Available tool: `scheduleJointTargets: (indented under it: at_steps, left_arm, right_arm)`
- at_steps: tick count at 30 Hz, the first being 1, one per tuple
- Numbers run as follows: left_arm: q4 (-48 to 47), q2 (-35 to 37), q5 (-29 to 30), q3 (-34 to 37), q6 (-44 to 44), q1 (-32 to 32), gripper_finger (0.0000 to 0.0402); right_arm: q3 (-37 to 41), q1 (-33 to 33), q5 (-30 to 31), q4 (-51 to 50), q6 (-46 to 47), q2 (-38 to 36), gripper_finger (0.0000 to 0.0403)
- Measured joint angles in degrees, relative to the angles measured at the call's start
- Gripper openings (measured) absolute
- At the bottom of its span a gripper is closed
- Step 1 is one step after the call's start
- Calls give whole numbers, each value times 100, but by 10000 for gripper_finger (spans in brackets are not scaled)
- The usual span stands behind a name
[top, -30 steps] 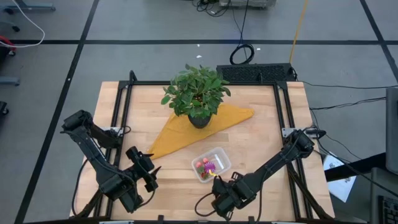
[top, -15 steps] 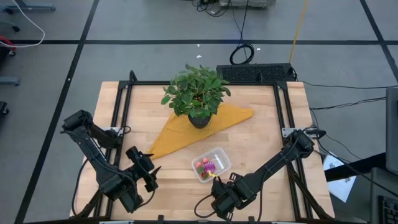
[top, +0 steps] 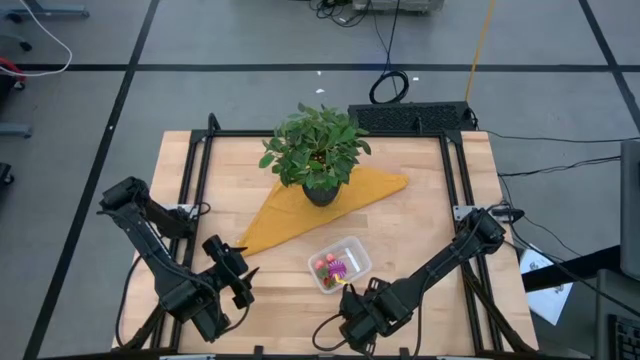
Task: Pick and placing Produce into tupperware
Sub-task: Put the dragon fruit into the transparent bin
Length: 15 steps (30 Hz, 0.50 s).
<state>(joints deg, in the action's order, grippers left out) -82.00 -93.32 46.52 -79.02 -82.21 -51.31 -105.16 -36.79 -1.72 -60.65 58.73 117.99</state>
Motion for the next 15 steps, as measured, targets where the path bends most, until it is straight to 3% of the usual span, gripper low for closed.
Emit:
scheduleJointTargets:
  at_steps: [8, 15]
  left_arm:
    - [0, 0, 2, 0, 0, 0, 278]
    - [0, 0, 4, 0, -2, 0, 278]
  right_arm:
    - [0, 0, -1, 218, -26, 0, 329]
    - [0, -15, -2, 794, -298, 0, 345]
